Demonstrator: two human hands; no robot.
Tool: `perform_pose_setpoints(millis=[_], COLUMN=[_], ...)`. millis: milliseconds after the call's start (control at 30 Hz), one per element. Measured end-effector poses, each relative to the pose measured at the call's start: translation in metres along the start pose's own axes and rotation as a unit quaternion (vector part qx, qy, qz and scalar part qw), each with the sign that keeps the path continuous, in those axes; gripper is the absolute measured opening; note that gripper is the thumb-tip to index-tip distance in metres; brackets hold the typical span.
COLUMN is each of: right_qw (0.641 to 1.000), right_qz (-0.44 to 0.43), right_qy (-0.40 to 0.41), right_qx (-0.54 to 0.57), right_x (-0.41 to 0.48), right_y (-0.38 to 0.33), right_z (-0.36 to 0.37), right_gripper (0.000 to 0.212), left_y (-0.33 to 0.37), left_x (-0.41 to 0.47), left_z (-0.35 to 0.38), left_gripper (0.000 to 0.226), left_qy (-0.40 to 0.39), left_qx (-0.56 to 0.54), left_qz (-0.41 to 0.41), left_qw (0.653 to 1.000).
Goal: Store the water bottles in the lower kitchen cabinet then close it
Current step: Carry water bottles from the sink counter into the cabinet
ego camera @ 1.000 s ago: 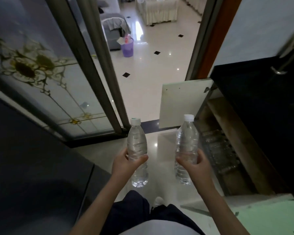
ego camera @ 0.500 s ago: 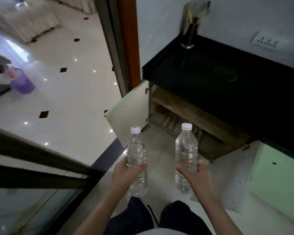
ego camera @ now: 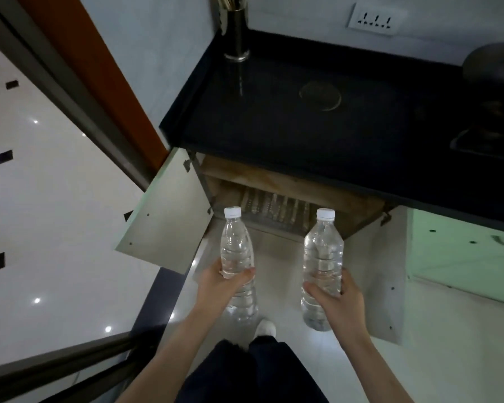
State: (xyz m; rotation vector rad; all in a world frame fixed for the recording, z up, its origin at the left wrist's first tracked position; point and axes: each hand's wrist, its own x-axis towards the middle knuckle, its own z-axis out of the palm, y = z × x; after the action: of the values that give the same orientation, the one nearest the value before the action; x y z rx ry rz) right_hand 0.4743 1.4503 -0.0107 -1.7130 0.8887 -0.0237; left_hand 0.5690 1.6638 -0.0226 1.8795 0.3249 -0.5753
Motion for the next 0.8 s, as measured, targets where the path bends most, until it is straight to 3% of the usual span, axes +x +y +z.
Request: perform_pose_setpoints(millis=[433, 800], right_qw=[0.998, 0.999], right_qz=[0.05, 0.026], right_qy=[0.02, 0.007], right_qx=[0.017, 0.019], right_x=[0.117, 0.318], right_y=[0.03, 0.213], right_z=[0.065, 0.222], right_gripper=[0.038, 0.043], left_y=[-0.012, -0.182], left_x=[0.137, 0.392], left_z=[0.036, 0.099], left_gripper=[0.025, 0.026], left_qy=[-0.07, -0.111], left_qx=[0.031, 0.066], left_qz=[-0.038, -0.032], left_qw=[0.996, 0.991])
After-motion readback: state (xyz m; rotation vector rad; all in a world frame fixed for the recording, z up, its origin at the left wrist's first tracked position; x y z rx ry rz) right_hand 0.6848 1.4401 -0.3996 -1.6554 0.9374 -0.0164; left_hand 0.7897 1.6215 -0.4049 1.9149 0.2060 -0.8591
